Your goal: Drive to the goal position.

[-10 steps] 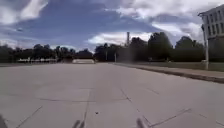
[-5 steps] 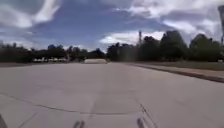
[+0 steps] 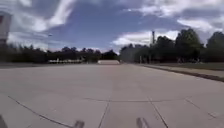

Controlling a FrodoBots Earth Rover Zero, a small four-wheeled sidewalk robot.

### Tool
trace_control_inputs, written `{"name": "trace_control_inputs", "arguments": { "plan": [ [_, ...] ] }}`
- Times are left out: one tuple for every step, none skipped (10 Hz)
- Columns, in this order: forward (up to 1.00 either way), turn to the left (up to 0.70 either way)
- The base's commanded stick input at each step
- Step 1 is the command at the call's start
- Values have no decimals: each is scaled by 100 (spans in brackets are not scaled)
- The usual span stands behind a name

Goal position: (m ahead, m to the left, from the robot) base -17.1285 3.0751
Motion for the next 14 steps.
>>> {"name": "trace_control_inputs", "arguments": {
  "plan": [
    [100,0],
    [100,0],
    [100,0],
    [100,0],
    [100,0],
    [100,0],
    [100,0],
    [100,0],
    [100,0],
    [100,0],
    [100,0],
    [100,0],
    [100,0],
    [100,0]
  ]
}}
